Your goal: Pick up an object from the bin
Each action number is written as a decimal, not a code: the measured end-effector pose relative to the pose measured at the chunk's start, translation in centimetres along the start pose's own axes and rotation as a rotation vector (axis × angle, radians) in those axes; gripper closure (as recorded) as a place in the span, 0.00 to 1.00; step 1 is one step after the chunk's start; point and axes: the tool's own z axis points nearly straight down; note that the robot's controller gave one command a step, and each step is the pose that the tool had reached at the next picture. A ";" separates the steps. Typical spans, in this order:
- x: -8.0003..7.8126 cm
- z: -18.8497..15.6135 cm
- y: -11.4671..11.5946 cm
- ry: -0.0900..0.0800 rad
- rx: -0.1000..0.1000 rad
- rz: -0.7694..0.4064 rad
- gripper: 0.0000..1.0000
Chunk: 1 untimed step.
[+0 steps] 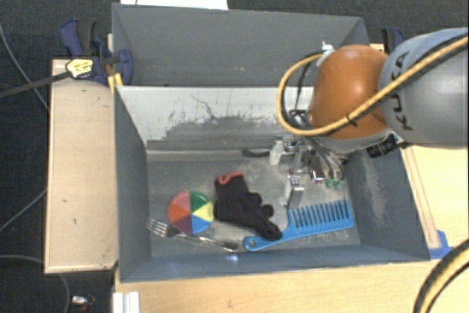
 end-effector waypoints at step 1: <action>-0.2 -0.3 0.0 -0.006 0.000 0.000 0.00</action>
Offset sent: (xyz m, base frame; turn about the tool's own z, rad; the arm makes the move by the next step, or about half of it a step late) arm -0.0065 0.0392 -0.0140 -0.2849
